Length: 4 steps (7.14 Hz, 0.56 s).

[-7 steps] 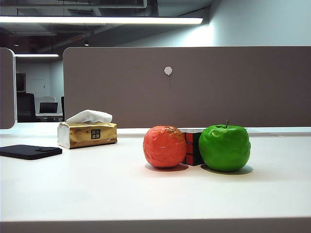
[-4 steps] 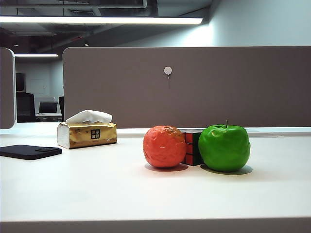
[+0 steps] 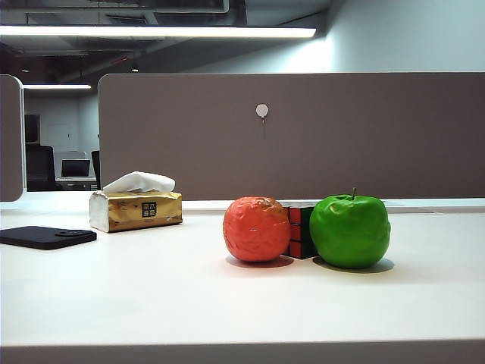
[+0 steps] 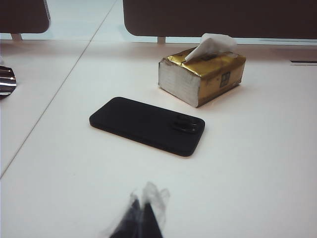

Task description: Move all the fruits on the tabletop near the face of the Rubik's cube that has the color most similar to each fruit.

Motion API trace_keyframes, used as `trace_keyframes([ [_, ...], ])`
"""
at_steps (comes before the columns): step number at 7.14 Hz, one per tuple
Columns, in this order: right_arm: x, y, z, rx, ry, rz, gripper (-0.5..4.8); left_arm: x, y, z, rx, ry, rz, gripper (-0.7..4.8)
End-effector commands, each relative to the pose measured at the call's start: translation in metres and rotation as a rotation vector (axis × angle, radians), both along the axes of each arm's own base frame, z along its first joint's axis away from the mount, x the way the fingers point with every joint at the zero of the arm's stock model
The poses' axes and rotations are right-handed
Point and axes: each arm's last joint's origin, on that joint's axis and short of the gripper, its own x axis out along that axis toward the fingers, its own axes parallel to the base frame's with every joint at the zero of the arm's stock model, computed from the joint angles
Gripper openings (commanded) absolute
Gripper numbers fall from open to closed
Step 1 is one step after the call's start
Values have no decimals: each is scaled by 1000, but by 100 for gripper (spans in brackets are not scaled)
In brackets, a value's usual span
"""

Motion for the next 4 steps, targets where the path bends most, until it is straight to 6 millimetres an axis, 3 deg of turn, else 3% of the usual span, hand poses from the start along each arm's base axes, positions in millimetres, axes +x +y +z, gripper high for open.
trace_keyframes([
  [1,0,-2,2,1,-18,-56,-1,0,-2,11,-5,-101,-77,-5],
  [4,0,-2,2,1,-18,-55,-1,0,-3,14,-4,-134,-113,-5],
])
